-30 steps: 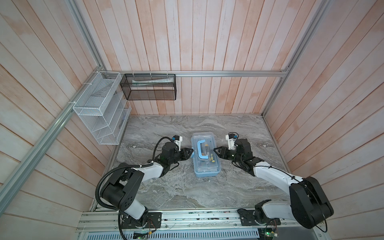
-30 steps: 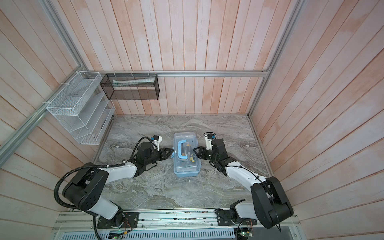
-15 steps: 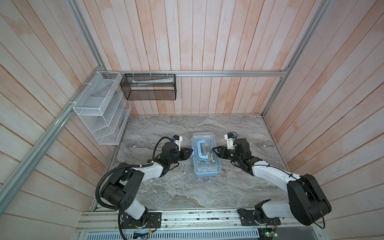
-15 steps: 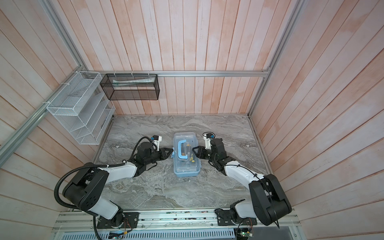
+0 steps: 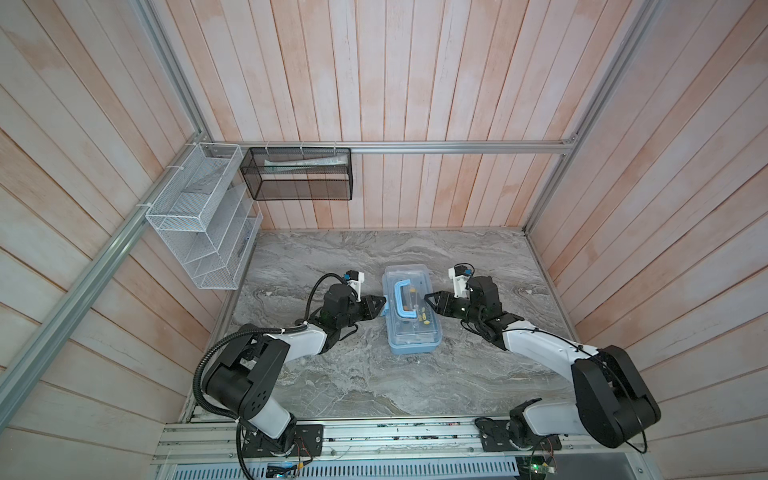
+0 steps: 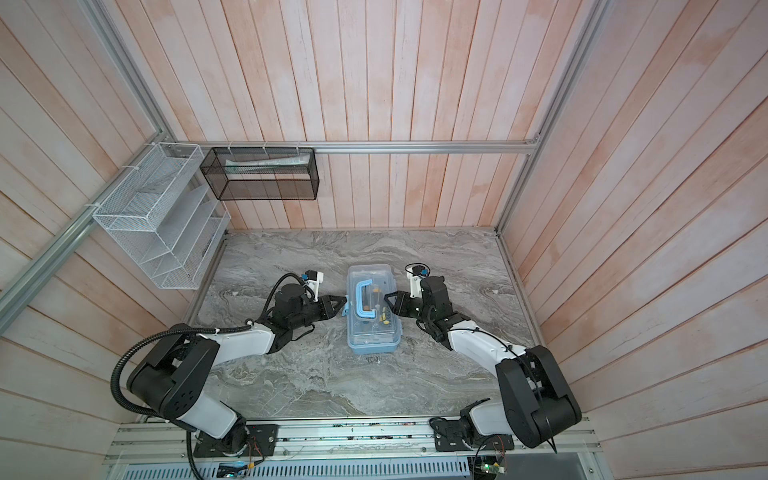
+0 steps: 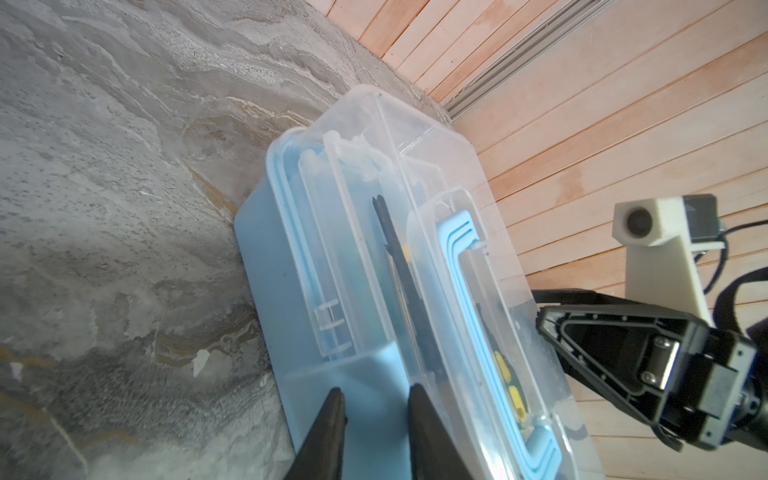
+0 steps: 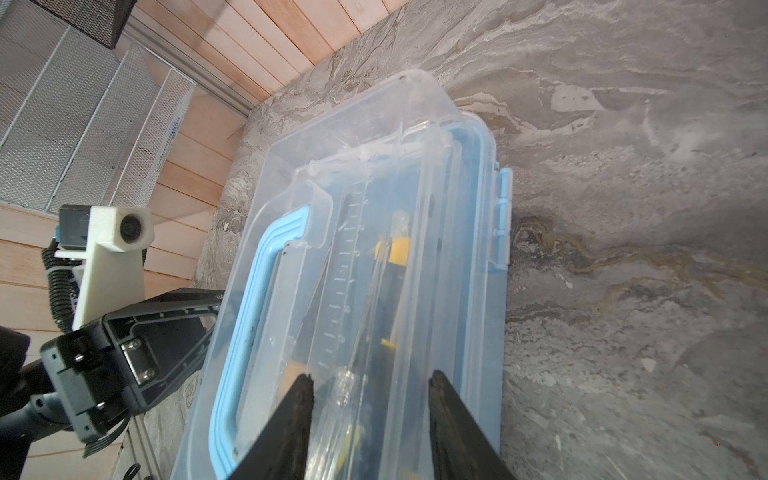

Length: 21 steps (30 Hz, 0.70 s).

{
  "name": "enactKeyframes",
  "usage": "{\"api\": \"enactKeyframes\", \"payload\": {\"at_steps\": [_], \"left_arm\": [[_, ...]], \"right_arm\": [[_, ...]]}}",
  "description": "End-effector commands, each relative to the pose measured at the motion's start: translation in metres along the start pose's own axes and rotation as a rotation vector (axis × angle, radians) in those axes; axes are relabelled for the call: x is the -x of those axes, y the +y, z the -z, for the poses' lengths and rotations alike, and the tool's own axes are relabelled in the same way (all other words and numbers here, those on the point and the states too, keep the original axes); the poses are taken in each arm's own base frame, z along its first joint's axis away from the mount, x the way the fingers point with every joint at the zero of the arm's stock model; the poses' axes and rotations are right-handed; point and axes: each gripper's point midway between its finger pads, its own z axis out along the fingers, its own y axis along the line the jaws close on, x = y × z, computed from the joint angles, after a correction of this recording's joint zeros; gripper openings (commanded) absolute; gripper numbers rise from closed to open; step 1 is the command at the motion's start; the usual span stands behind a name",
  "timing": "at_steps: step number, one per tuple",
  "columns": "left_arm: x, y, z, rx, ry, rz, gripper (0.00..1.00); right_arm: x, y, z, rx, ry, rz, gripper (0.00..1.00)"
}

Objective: Pack the tool kit

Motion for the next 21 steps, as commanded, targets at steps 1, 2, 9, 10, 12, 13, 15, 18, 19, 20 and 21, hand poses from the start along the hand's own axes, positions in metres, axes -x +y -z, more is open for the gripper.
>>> {"api": "enactKeyframes", "payload": {"at_steps": [1,2,9,10,12,13,15,18,19,20,21], "left_arm": [[-0.004,-0.009,-0.003,-0.014,0.033,-0.023,0.29],[-0.004,-0.01,-0.003,-0.015,0.032,-0.025,0.29],[-0.009,-0.012,-0.003,-0.021,0.043,-0.026,0.28],[-0.01,-0.013,-0.003,-0.021,0.043,-0.026,0.28],[-0.012,-0.013,-0.004,-0.021,0.047,-0.026,0.28],[-0.013,-0.013,-0.005,-0.022,0.046,-0.024,0.28],[-0.014,-0.014,-0.006,-0.027,0.049,-0.023,0.28],[-0.017,-0.013,-0.008,-0.029,0.056,-0.019,0.28],[-0.017,-0.014,-0.008,-0.032,0.056,-0.02,0.28],[-0.017,-0.014,-0.009,-0.033,0.056,-0.019,0.28],[-0.017,-0.014,-0.009,-0.031,0.056,-0.021,0.28]], "right_arm": [[-0.004,0.004,-0.004,0.017,0.028,0.0,0.44],[-0.004,0.005,-0.004,0.018,0.029,-0.001,0.44],[-0.006,0.004,-0.006,0.018,0.035,-0.002,0.43],[-0.006,0.005,-0.006,0.02,0.034,-0.001,0.44],[-0.007,0.004,-0.006,0.018,0.035,-0.001,0.43],[-0.007,0.004,-0.006,0.018,0.035,-0.001,0.43],[-0.007,0.005,-0.006,0.019,0.035,-0.001,0.43],[-0.008,0.005,-0.006,0.02,0.037,-0.001,0.43],[-0.007,0.005,-0.006,0.021,0.034,-0.001,0.43],[-0.008,0.006,-0.006,0.022,0.036,0.001,0.43],[-0.008,0.006,-0.006,0.021,0.038,0.0,0.43]]}}
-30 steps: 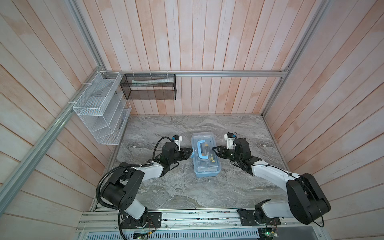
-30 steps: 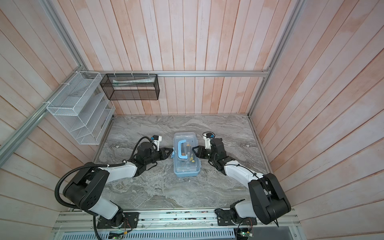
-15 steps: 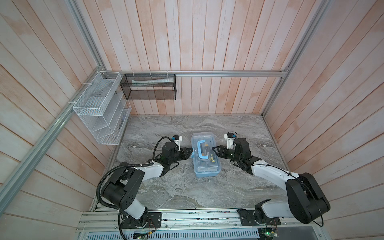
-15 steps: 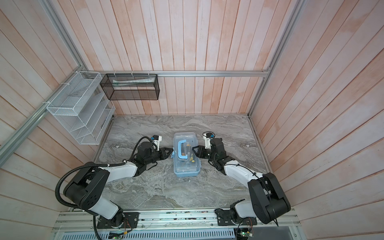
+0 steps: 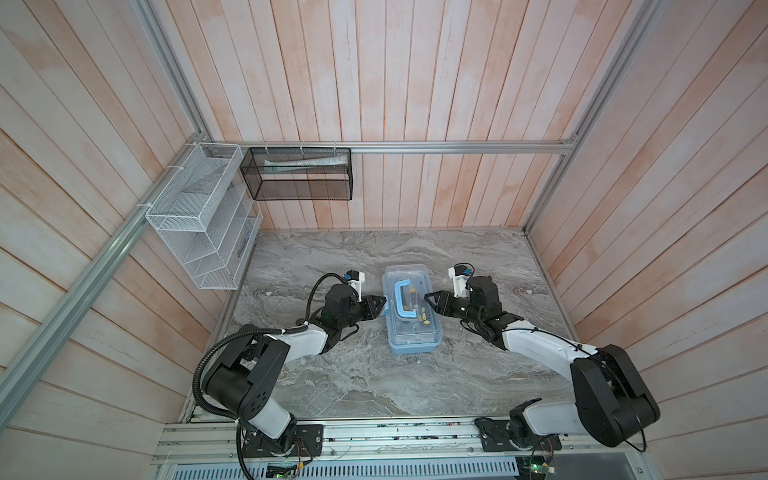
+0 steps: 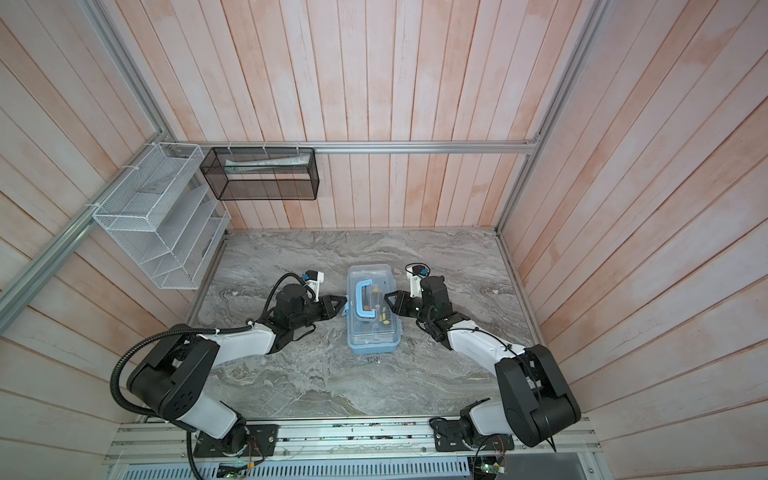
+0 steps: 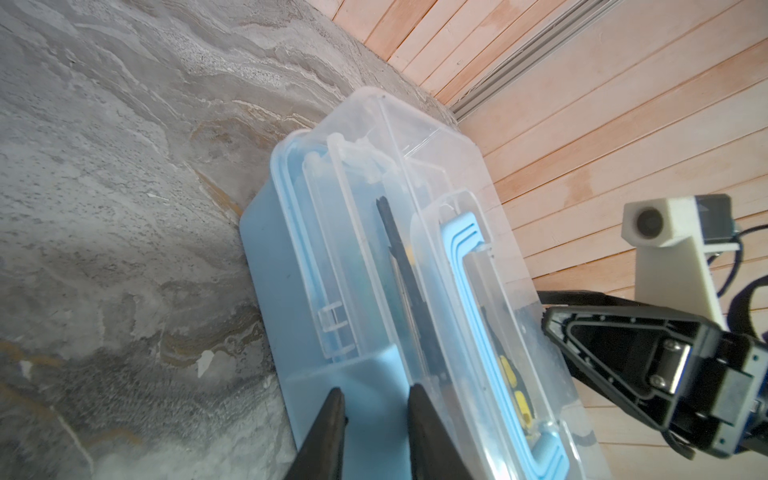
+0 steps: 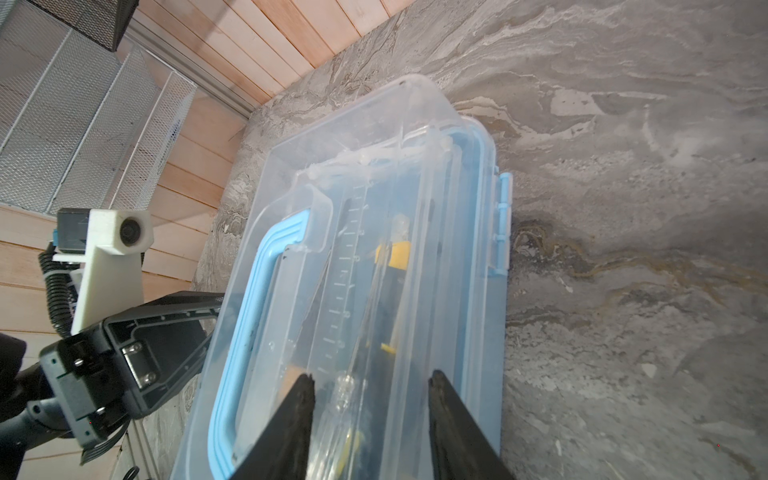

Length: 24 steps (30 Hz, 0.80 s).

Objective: Pack the tool kit

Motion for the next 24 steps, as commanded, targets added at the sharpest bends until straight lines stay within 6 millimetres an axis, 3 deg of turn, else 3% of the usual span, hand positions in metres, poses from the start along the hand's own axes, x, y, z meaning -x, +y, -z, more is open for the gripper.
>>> {"api": "enactKeyframes", "payload": {"at_steps": [1,12,24], "left_arm": [[-0.0174,-0.0139,-0.0073,-0.049,0.064,-0.017,0.28],[-0.0183,-0.0067,-0.0018,0.009,0.059,-0.036,0.28],[-0.0192,-0.013,-0.0037,-0.017,0.067,-0.041,0.28]], "right_arm": [[-0.0092,0.0051,-0.0047,0.019,0.041,-0.003,0.43],[-0.0096,0.0063,-0.0057,0.02,0.042,-0.001,0.43],[-0.0105,0.0063,-0.0066,0.017,0.043,-0.001,0.43]]}}
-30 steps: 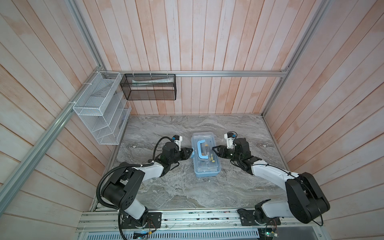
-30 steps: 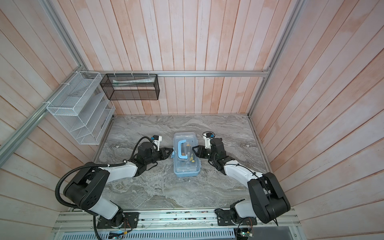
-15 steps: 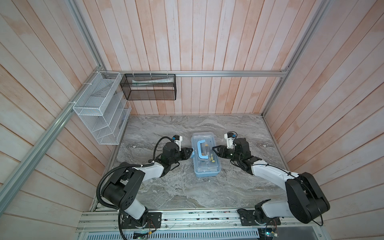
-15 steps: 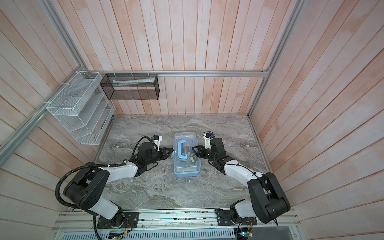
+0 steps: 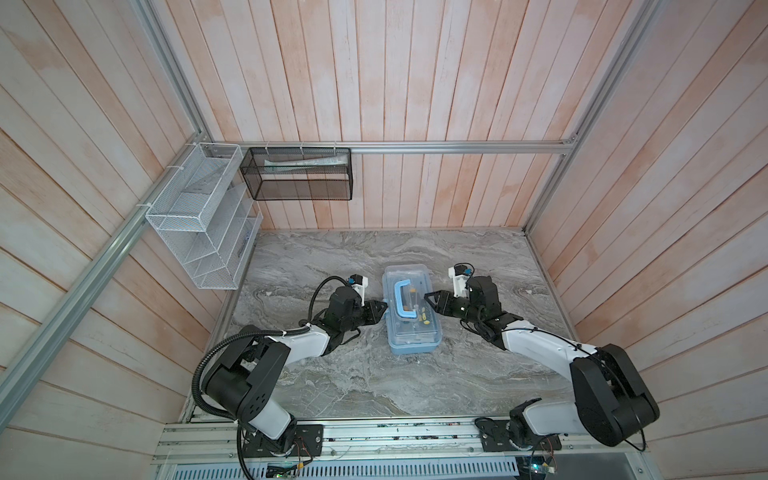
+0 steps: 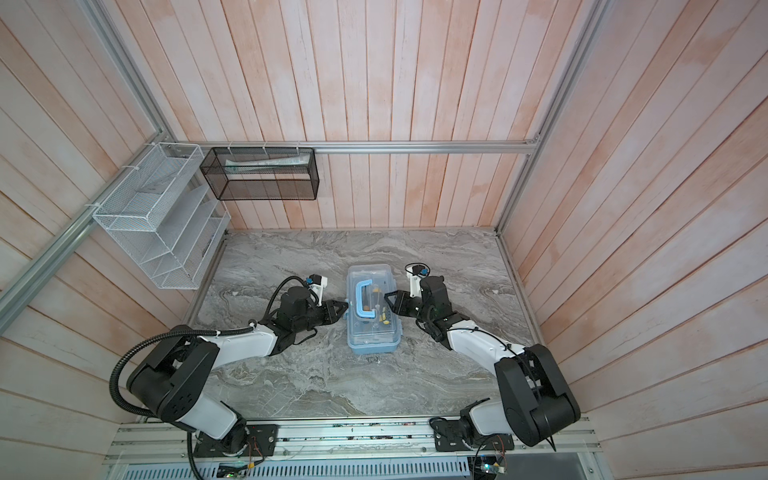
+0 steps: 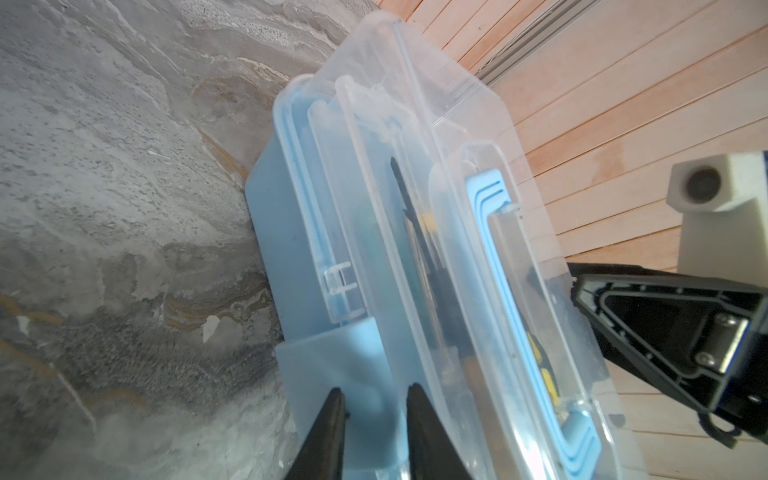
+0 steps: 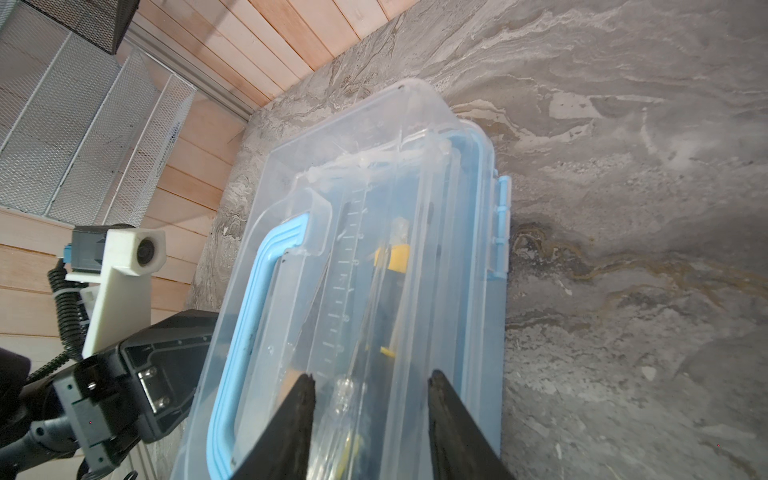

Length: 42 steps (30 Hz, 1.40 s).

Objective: Pack the tool kit

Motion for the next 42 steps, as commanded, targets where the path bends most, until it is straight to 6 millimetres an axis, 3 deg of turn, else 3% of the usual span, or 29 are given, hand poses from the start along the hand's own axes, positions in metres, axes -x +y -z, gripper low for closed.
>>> {"api": "enactKeyframes", "payload": {"at_steps": [1,11,28,42], "left_arm": [[-0.002,-0.016,-0.003,-0.067,0.02,-0.027,0.28],[-0.018,-0.015,-0.003,-0.111,0.044,0.025,0.35],[-0.039,-0.028,-0.005,-0.308,0.045,0.098,0.39],[-0.051,-0.029,-0.008,-0.339,0.058,0.122,0.39]], "right_arm": [[-0.012,0.005,-0.006,0.018,0.051,-0.002,0.43],[-0.025,-0.001,-0.008,0.01,0.095,-0.014,0.46],[-0.079,-0.002,-0.024,0.16,0.255,-0.047,0.45],[-0.106,0.012,-0.028,0.204,0.309,-0.058,0.45]]}}
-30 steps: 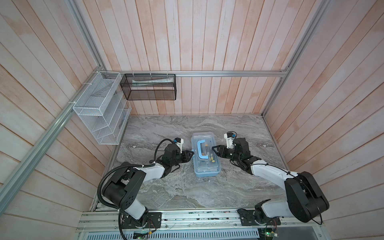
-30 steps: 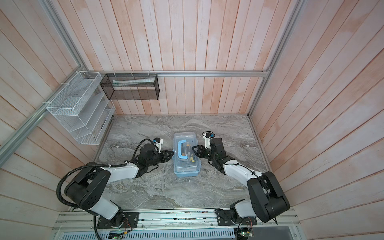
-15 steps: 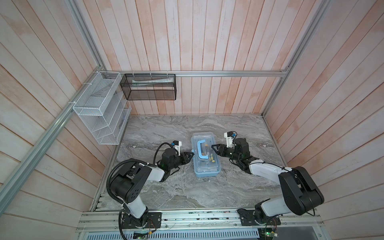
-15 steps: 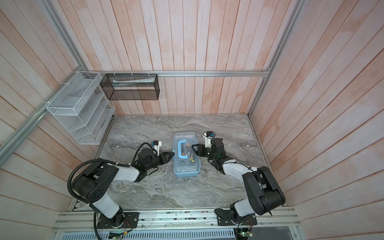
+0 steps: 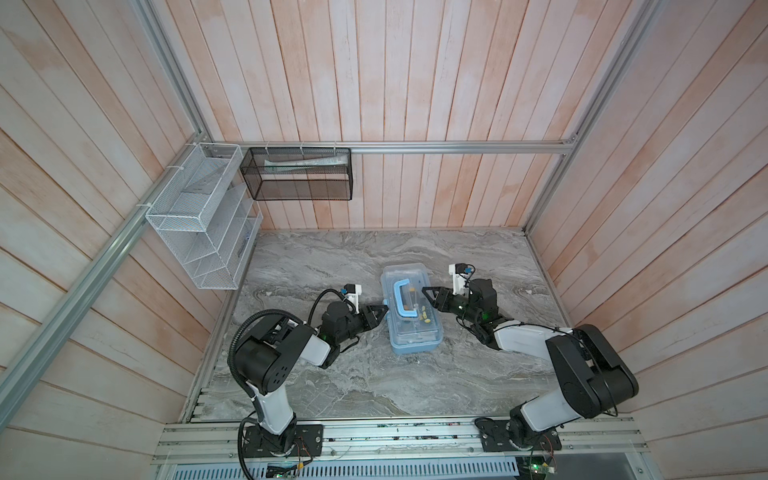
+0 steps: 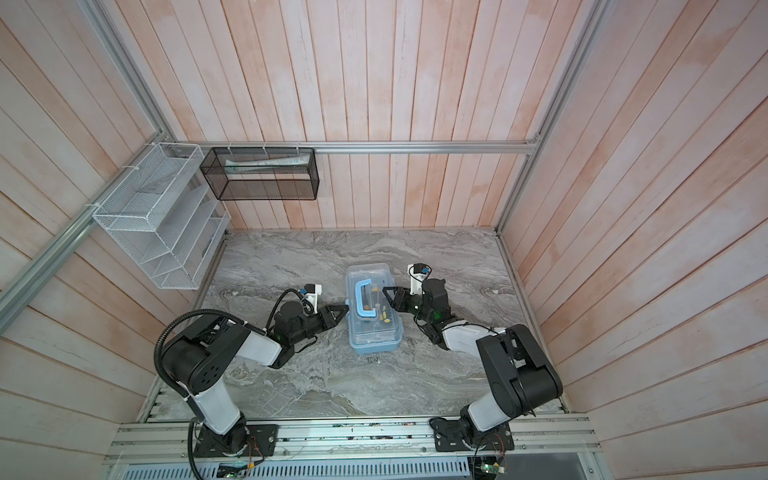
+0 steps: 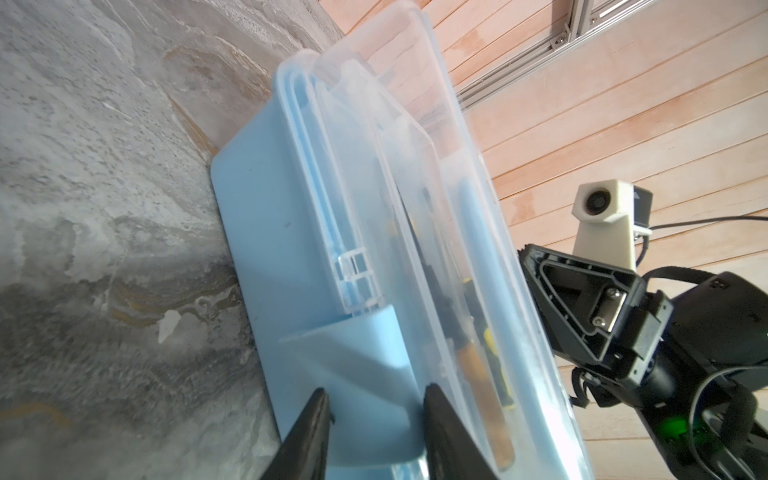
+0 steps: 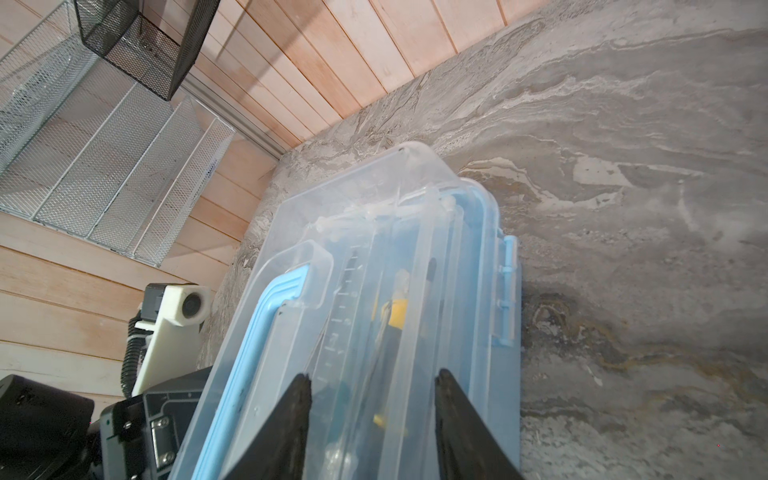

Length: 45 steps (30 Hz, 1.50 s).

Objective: Pack the tool kit

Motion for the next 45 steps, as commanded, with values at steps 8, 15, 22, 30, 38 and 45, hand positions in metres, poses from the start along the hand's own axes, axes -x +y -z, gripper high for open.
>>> {"api": "enactKeyframes", "payload": {"at_steps": [8,15,22,30,38,45], "left_arm": [[-0.048,-0.025,-0.013,-0.124,0.183,-0.004,0.39],[-0.054,-0.029,-0.021,-0.122,0.196,-0.008,0.39],[-0.055,-0.029,-0.025,-0.113,0.197,-0.01,0.39],[-0.059,-0.04,-0.037,-0.126,0.201,-0.007,0.39],[-0.07,-0.042,-0.036,-0.134,0.151,0.092,0.39],[-0.069,-0.061,-0.033,-0.231,0.116,0.137,0.38]], "right_arm": [[-0.134,0.023,0.006,0.088,0.431,-0.131,0.44],[-0.146,0.026,0.005,0.09,0.462,-0.152,0.44],[-0.154,0.033,0.004,0.105,0.472,-0.168,0.43],[-0.167,0.038,0.002,0.117,0.501,-0.194,0.43],[-0.185,0.037,0.007,0.112,0.537,-0.224,0.43],[-0.194,0.045,0.012,0.137,0.555,-0.206,0.42]]}}
